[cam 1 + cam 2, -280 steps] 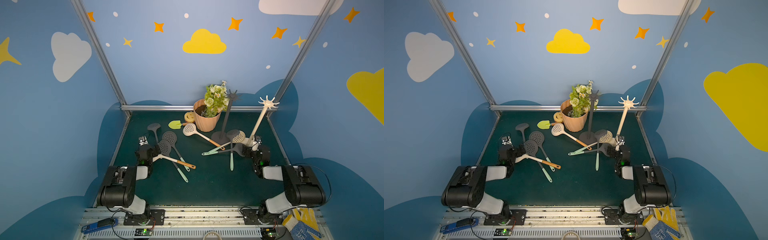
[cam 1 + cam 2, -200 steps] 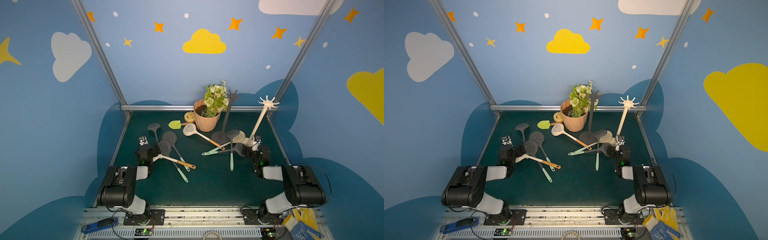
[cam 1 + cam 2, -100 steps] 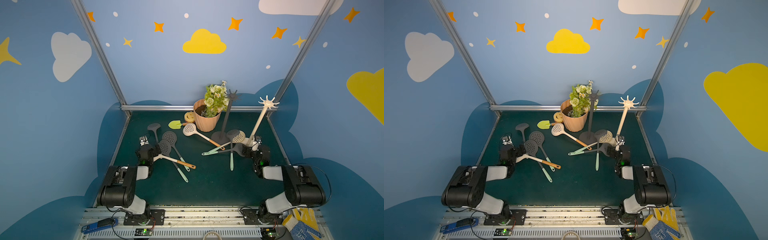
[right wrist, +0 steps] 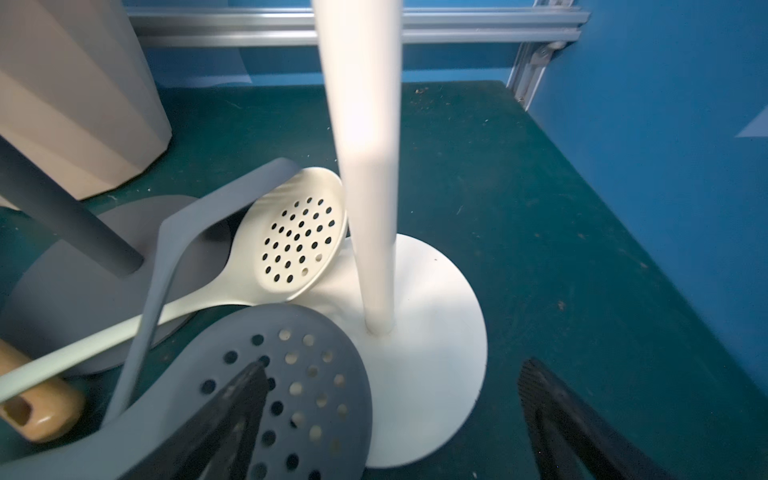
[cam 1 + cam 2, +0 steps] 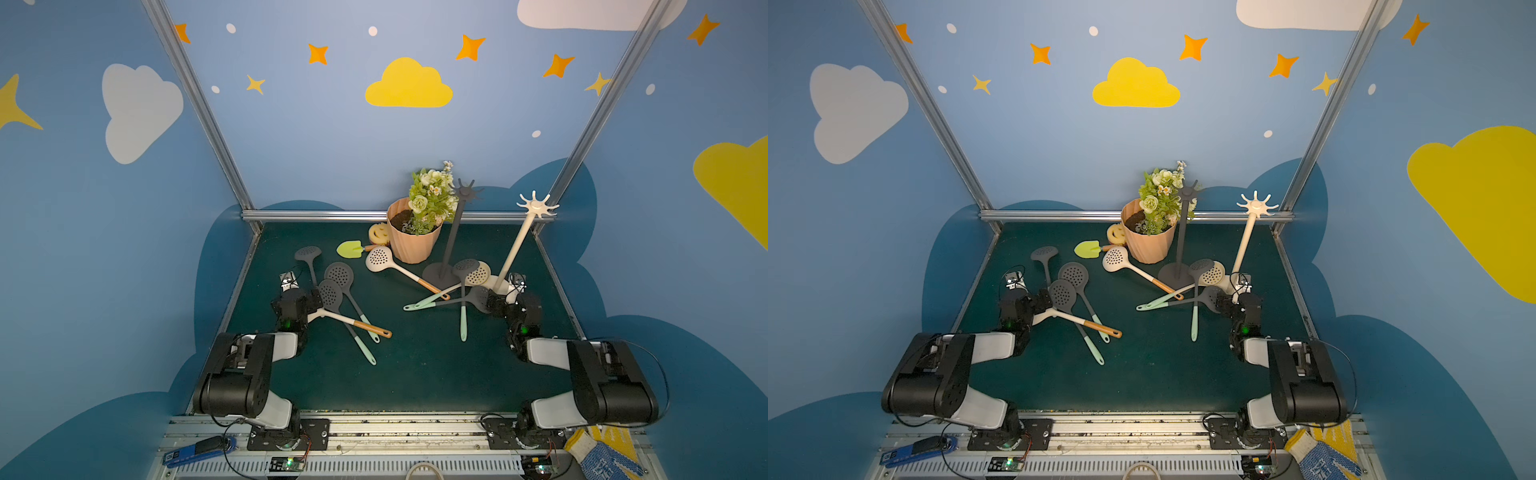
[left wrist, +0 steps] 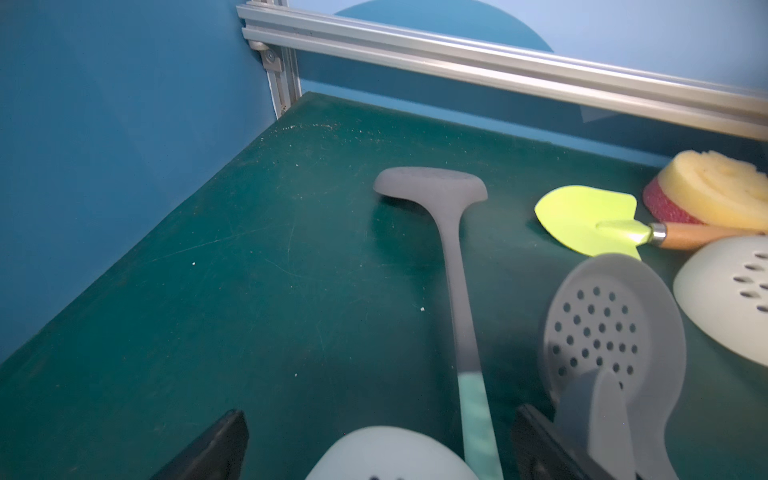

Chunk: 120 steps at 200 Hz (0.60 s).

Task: Hang the skimmer on the kitchen utensil rack
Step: Pick up the skimmer from the center of the board.

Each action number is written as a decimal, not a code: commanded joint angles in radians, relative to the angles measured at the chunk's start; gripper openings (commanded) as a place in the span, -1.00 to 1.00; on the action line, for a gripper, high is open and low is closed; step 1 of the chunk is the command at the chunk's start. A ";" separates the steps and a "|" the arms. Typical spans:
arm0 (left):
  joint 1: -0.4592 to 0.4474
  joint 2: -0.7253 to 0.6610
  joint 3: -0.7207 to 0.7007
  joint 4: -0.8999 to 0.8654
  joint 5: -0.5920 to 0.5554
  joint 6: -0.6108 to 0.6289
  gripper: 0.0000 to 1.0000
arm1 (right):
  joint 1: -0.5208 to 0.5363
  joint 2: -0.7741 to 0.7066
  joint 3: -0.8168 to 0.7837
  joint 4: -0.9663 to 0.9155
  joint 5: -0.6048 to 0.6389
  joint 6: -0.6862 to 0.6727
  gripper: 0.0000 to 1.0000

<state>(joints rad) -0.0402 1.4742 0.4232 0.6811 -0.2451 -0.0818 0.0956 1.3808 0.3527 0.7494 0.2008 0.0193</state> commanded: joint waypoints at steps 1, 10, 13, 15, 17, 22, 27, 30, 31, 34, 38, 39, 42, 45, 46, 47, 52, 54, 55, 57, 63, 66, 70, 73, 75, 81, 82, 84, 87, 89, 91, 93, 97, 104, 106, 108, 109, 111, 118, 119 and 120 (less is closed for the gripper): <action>-0.023 -0.086 0.086 -0.179 -0.061 0.013 1.00 | 0.018 -0.146 0.003 -0.139 0.102 0.046 0.87; -0.034 -0.113 0.122 -0.263 -0.098 -0.008 1.00 | 0.019 -0.202 0.006 -0.193 0.122 0.078 0.87; -0.039 -0.124 0.136 -0.296 -0.111 -0.021 1.00 | 0.020 -0.221 0.012 -0.224 0.127 0.091 0.87; -0.042 -0.130 0.147 -0.320 -0.122 -0.038 1.00 | 0.021 -0.234 0.016 -0.245 0.128 0.099 0.87; -0.045 -0.137 0.160 -0.345 -0.131 -0.052 1.00 | 0.022 -0.247 0.025 -0.270 0.127 0.106 0.87; -0.055 -0.155 0.189 -0.406 -0.147 -0.086 1.00 | 0.025 -0.277 0.041 -0.326 0.121 0.124 0.87; -0.069 -0.169 0.215 -0.468 -0.168 -0.117 1.00 | 0.031 -0.304 0.055 -0.382 0.121 0.140 0.87; -0.079 -0.178 0.234 -0.505 -0.182 -0.132 1.00 | 0.036 -0.320 0.066 -0.415 0.126 0.152 0.87; -0.083 -0.180 0.241 -0.517 -0.185 -0.136 1.00 | 0.039 -0.326 0.069 -0.427 0.127 0.156 0.87; -0.096 -0.187 0.263 -0.555 -0.198 -0.149 1.00 | 0.047 -0.343 0.079 -0.460 0.133 0.167 0.87; -0.115 -0.193 0.292 -0.604 -0.211 -0.163 1.00 | 0.054 -0.364 0.091 -0.503 0.136 0.182 0.87; -0.119 -0.193 0.299 -0.619 -0.212 -0.165 1.00 | 0.056 -0.370 0.093 -0.513 0.136 0.186 0.88; -0.130 -0.197 0.322 -0.662 -0.210 -0.172 1.00 | 0.066 -0.388 0.100 -0.538 0.131 0.194 0.87; -0.138 -0.199 0.344 -0.705 -0.202 -0.183 1.00 | 0.076 -0.404 0.106 -0.564 0.123 0.198 0.87; -0.142 -0.199 0.352 -0.721 -0.199 -0.185 1.00 | 0.079 -0.411 0.108 -0.571 0.119 0.198 0.87; -0.145 -0.199 0.361 -0.735 -0.195 -0.189 1.00 | 0.082 -0.416 0.110 -0.578 0.116 0.200 0.87; -0.157 -0.198 0.400 -0.812 -0.173 -0.209 1.00 | 0.102 -0.444 0.117 -0.607 0.100 0.202 0.87; -0.160 -0.198 0.412 -0.843 -0.163 -0.213 1.00 | 0.112 -0.455 0.118 -0.618 0.093 0.203 0.87; -0.161 -0.197 0.421 -0.858 -0.157 -0.220 1.00 | 0.116 -0.461 0.118 -0.623 0.091 0.205 0.88; -0.163 -0.197 0.436 -0.889 -0.145 -0.229 1.00 | 0.126 -0.469 0.119 -0.632 0.083 0.207 0.87; -0.170 -0.194 0.476 -0.971 -0.109 -0.247 1.00 | 0.160 -0.501 0.126 -0.663 0.068 0.211 0.87; -0.173 -0.191 0.493 -1.001 -0.093 -0.252 1.00 | 0.180 -0.514 0.130 -0.680 0.063 0.210 0.87; -0.177 -0.190 0.511 -1.057 -0.075 -0.257 1.00 | 0.208 -0.529 0.135 -0.703 0.063 0.209 0.88; -0.180 -0.190 0.521 -1.088 -0.063 -0.259 1.00 | 0.229 -0.540 0.140 -0.722 0.064 0.210 0.87; -0.181 -0.191 0.528 -1.106 -0.054 -0.259 1.00 | 0.244 -0.544 0.142 -0.735 0.066 0.211 0.87; -0.186 -0.198 0.543 -1.158 -0.029 -0.257 1.00 | 0.282 -0.561 0.152 -0.768 0.063 0.214 0.87; -0.187 -0.199 0.544 -1.165 -0.024 -0.257 1.00 | 0.289 -0.563 0.153 -0.774 0.061 0.214 0.87; -0.189 -0.202 0.548 -1.177 -0.015 -0.255 1.00 | 0.300 -0.566 0.155 -0.784 0.053 0.215 0.87; -0.191 -0.209 0.550 -1.194 -0.004 -0.251 1.00 | 0.319 -0.571 0.160 -0.796 0.042 0.213 0.87; -0.192 -0.213 0.550 -1.208 0.006 -0.246 1.00 | 0.331 -0.573 0.161 -0.804 0.036 0.211 0.87; -0.196 -0.219 0.549 -1.217 0.015 -0.239 1.00 | 0.344 -0.575 0.163 -0.814 0.031 0.209 0.87; -0.197 -0.224 0.546 -1.223 0.029 -0.231 1.00 | 0.357 -0.577 0.165 -0.822 0.027 0.206 0.87; -0.200 -0.238 0.540 -1.232 0.059 -0.208 1.00 | 0.383 -0.577 0.170 -0.841 0.025 0.205 0.87; -0.206 -0.263 0.524 -1.239 0.088 -0.178 1.00 | 0.427 -0.570 0.178 -0.866 0.014 0.205 0.87; -0.209 -0.270 0.519 -1.241 0.092 -0.174 1.00 | 0.440 -0.567 0.179 -0.871 0.008 0.204 0.87; -0.211 -0.279 0.515 -1.244 0.094 -0.171 1.00 | 0.451 -0.563 0.181 -0.875 0.001 0.202 0.88; -0.212 -0.283 0.513 -1.244 0.095 -0.170 1.00 | 0.454 -0.561 0.182 -0.876 -0.002 0.202 0.87; -0.215 -0.290 0.508 -1.245 0.099 -0.168 1.00 | 0.468 -0.556 0.185 -0.881 -0.007 0.201 0.87; -0.220 -0.316 0.495 -1.247 0.107 -0.159 1.00 | 0.509 -0.537 0.196 -0.900 -0.007 0.202 0.87; -0.220 -0.319 0.492 -1.247 0.110 -0.158 1.00 | 0.516 -0.534 0.197 -0.903 -0.006 0.203 0.87; -0.221 -0.324 0.490 -1.246 0.111 -0.157 1.00 | 0.523 -0.531 0.198 -0.906 -0.004 0.205 0.87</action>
<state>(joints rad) -0.2428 1.2217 0.9455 -0.3790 -0.2317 -0.2775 0.5133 0.8143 0.5148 0.0139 0.2401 0.2066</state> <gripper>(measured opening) 0.999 0.938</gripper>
